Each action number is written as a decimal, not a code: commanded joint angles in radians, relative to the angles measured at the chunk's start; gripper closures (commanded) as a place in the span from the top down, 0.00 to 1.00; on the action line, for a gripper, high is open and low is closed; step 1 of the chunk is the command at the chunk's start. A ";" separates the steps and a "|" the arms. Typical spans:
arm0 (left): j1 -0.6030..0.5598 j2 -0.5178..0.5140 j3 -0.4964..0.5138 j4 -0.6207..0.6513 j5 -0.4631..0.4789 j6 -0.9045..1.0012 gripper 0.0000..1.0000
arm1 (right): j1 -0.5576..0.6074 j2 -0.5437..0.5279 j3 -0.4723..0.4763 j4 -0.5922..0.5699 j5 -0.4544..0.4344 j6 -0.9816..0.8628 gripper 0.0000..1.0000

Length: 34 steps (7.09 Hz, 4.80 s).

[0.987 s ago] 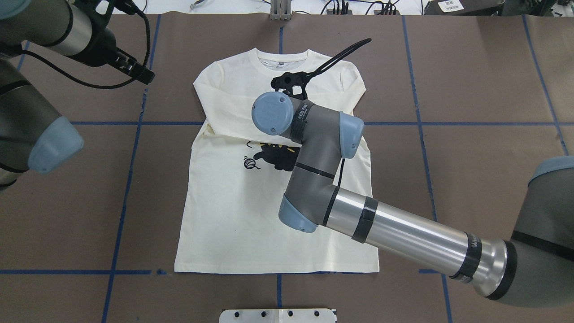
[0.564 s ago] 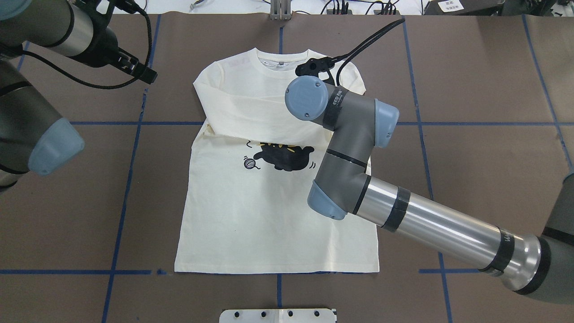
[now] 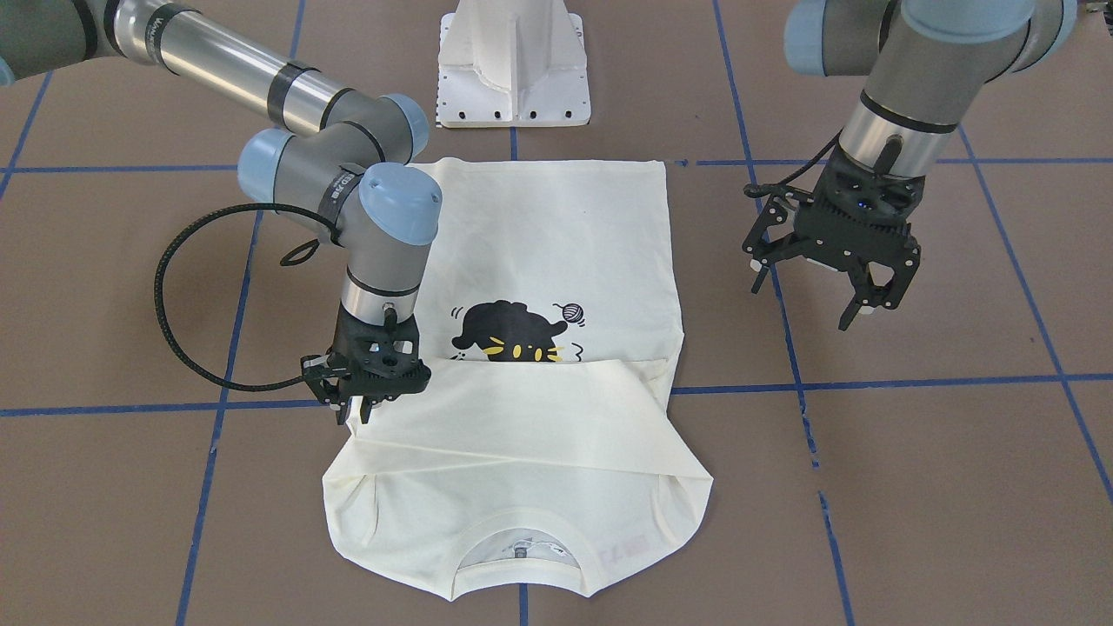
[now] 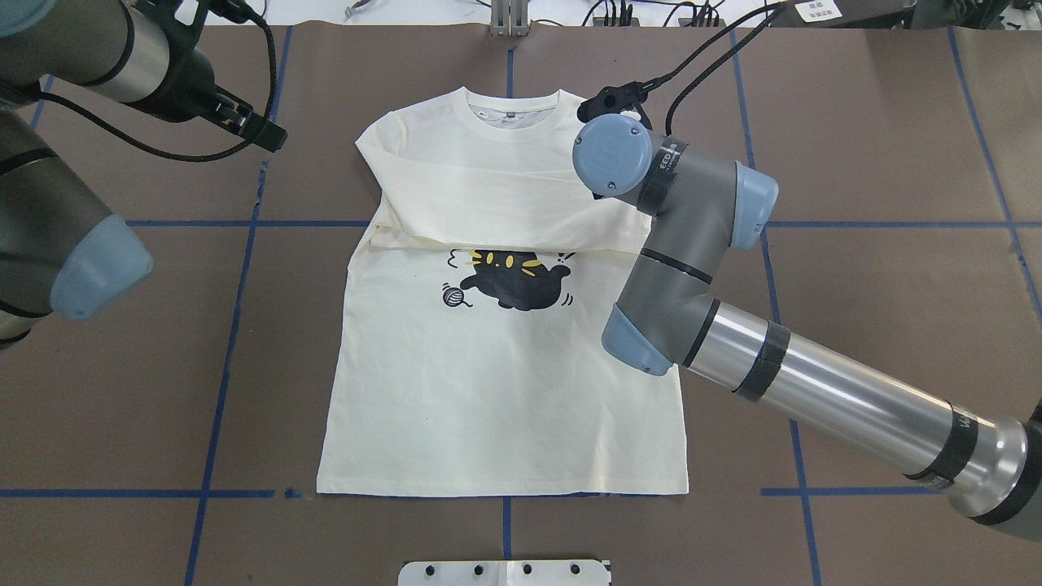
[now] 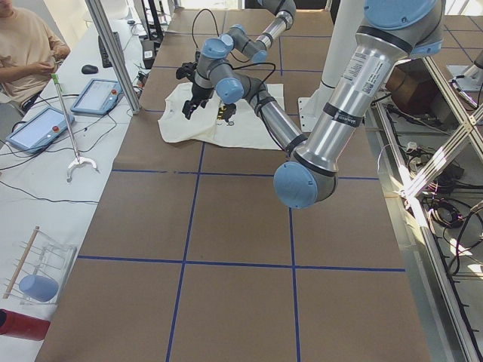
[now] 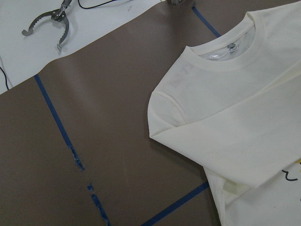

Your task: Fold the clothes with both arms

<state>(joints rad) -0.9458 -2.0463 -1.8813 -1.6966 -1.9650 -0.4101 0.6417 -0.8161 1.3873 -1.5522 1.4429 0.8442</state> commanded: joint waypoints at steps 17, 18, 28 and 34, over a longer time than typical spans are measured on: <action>0.823 0.400 -0.179 -0.236 0.535 -1.124 0.64 | -0.384 -0.891 0.875 0.405 0.053 0.857 0.95; 0.823 0.400 -0.176 -0.233 0.535 -1.124 0.64 | -0.385 -0.891 0.874 0.405 0.053 0.858 0.95; 0.852 0.393 -0.154 -0.233 0.535 -1.124 0.25 | -0.393 -0.893 0.874 0.403 0.042 0.860 0.96; 0.849 0.388 -0.168 -0.233 0.534 -1.118 0.00 | -0.530 -0.870 0.872 0.390 -0.113 0.968 0.90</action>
<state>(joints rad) -0.0955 -1.6556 -2.0460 -1.9297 -1.4307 -1.5286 0.1928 -1.6988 2.2608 -1.1530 1.4256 1.7532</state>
